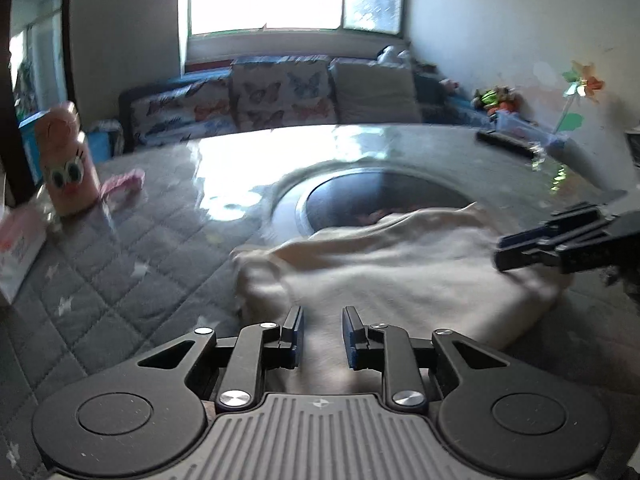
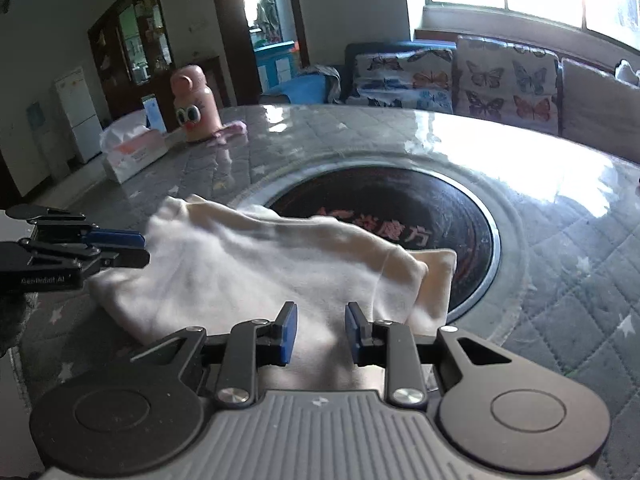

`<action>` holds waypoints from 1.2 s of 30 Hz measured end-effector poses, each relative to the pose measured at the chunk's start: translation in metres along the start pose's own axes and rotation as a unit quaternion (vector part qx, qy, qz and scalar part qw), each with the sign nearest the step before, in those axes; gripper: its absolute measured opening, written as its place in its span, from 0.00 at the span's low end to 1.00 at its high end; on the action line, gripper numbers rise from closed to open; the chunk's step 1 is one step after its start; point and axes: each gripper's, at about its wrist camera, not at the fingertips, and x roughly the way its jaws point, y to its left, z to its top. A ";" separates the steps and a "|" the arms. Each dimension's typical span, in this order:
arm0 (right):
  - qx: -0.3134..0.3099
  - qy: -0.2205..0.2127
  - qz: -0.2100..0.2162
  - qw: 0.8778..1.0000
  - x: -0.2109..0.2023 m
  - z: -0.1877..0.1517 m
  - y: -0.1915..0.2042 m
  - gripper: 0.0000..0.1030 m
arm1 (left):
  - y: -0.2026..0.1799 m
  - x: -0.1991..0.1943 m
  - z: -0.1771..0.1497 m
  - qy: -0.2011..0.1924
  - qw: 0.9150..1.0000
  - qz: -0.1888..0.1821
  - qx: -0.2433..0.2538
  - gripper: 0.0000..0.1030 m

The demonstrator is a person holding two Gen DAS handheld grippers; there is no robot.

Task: Fold clothes
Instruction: 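Grasp the folded shirt edge with the left gripper while the right gripper grasps another edge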

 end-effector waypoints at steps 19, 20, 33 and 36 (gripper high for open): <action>0.014 0.009 -0.034 0.999 0.042 0.027 -0.023 0.25 | 0.039 0.025 0.018 0.012 0.999 0.025 -0.038 0.24; 0.016 0.009 -0.035 0.999 0.043 0.027 -0.025 0.25 | 0.039 0.023 0.019 0.010 0.999 0.026 -0.037 0.24; -0.001 0.005 -0.028 1.000 0.040 0.030 -0.016 0.26 | 0.038 0.020 0.022 0.007 0.999 0.030 -0.036 0.32; -0.028 0.004 -0.011 1.000 0.034 0.031 0.002 0.28 | 0.037 0.013 0.020 0.007 0.999 0.028 -0.038 0.36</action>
